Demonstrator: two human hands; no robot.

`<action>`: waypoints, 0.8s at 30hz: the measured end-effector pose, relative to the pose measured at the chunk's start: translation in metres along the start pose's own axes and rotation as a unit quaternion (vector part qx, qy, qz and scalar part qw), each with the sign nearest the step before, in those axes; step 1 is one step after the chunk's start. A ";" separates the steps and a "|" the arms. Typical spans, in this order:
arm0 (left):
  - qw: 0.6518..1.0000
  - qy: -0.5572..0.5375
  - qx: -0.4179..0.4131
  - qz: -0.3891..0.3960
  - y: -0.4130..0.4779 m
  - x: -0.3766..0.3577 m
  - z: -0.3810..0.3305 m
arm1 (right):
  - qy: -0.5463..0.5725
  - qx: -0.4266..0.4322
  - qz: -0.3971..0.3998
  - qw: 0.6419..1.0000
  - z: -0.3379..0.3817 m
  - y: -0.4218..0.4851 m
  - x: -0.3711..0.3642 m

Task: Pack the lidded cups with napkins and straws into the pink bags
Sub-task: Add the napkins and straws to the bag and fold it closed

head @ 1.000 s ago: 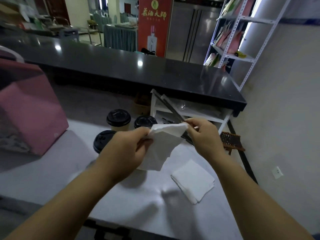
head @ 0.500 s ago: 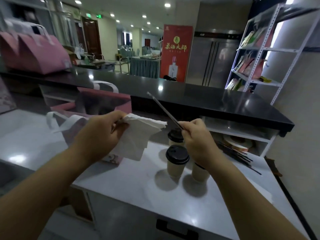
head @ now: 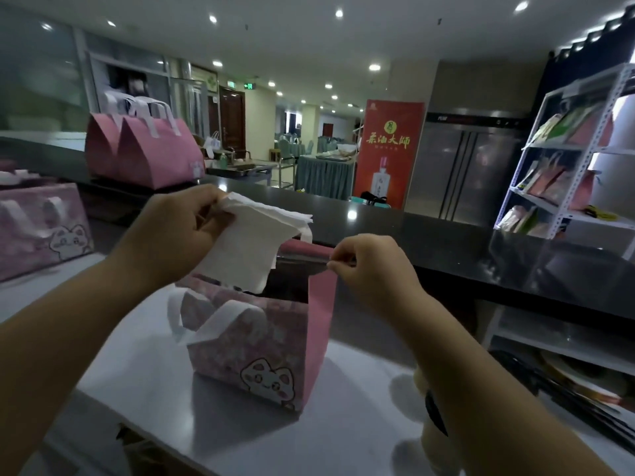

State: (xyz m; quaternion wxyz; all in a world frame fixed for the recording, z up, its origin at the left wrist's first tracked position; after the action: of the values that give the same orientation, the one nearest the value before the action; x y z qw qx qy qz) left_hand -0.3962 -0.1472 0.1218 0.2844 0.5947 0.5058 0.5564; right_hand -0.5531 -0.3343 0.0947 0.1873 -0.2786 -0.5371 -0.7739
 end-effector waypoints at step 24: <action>0.919 -0.305 0.144 0.203 0.020 -0.110 0.149 | 0.263 -0.246 0.078 0.930 -0.002 0.071 -0.129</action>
State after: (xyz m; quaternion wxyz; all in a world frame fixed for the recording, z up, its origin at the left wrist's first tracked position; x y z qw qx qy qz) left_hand -0.2348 -0.2215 0.0662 0.2174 0.8601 0.3377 0.3144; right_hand -0.4116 -0.3624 0.0638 0.3073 -0.1437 -0.2376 -0.9102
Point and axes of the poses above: each hand's wrist, its own y-axis towards the middle knuckle, its own x-axis out of the back of the hand, z = x × y, the point moved 1 cm from there along y, towards the middle knuckle, and after that the axes turned 12 degrees about -z, right-handed, at the moved point
